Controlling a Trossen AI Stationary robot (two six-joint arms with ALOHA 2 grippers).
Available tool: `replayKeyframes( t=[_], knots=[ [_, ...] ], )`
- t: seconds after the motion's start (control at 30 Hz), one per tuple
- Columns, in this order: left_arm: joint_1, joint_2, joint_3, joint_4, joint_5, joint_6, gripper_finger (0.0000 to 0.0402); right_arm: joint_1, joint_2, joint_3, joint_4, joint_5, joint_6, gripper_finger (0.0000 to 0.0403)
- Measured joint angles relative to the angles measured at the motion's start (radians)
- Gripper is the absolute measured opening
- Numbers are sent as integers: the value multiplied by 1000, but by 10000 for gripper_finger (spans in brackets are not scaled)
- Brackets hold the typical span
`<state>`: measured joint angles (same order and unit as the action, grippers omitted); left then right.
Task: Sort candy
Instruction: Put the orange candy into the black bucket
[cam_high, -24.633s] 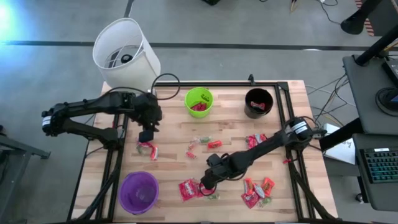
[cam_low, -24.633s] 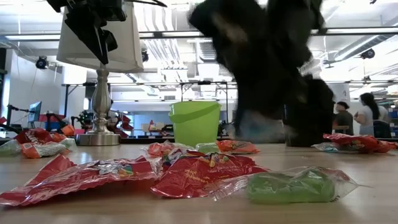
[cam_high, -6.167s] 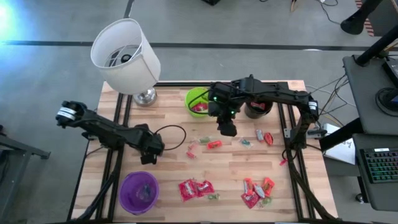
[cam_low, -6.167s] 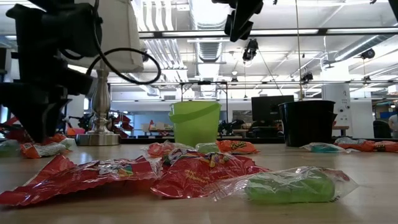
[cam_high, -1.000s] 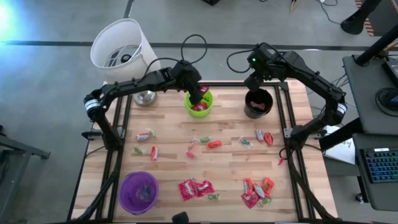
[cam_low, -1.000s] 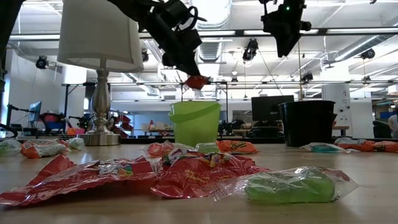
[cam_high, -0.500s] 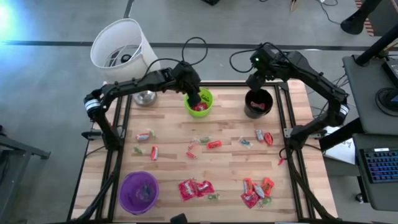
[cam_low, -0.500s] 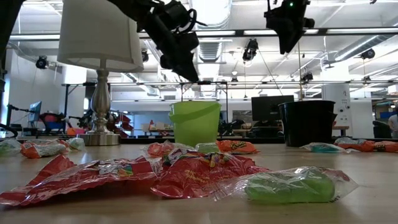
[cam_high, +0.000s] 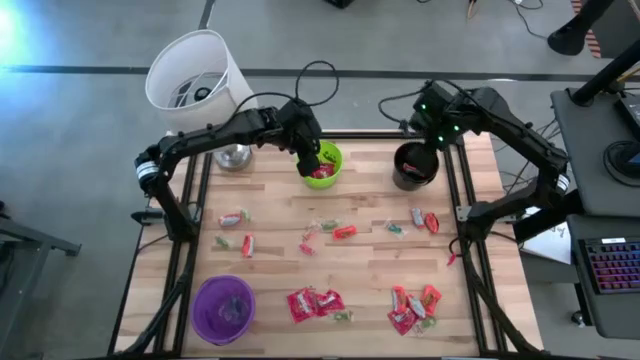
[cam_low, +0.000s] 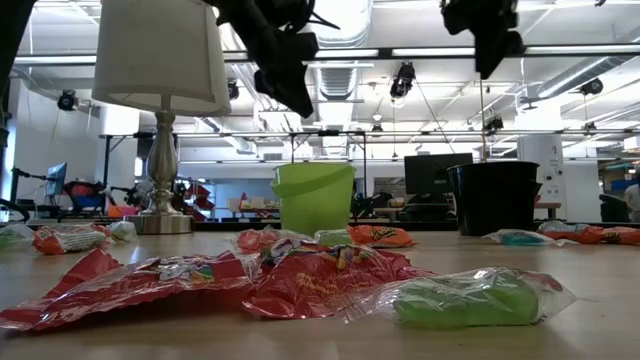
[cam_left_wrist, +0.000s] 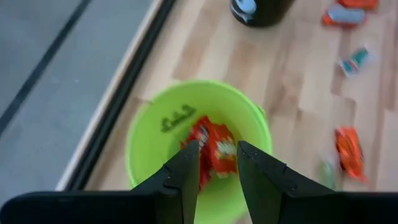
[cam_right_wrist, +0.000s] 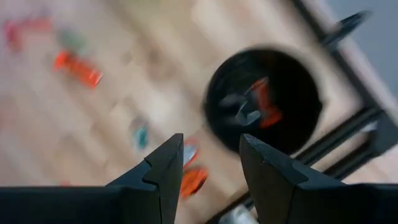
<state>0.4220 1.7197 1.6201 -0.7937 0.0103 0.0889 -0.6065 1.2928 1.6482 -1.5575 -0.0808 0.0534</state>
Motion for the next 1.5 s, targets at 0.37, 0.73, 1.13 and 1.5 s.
replayKeyframes(
  t=[0.37, 0.73, 1.13, 1.5],
  knots=[
    [-98, -54, -11, -157, 2, -39, 91, 137, -178, -296, 13, -84, 146, 151],
    [-222, -161, -12, -295, 1, -81, 91, 297, -296, -476, 111, -85, 462, 151],
    [-311, -341, -12, -384, -1, -99, 91, 346, -273, -620, 247, -85, 526, 151],
    [-310, -437, -12, -392, -2, -99, 91, 364, -244, -671, 486, -174, 584, 140]
  ],
)
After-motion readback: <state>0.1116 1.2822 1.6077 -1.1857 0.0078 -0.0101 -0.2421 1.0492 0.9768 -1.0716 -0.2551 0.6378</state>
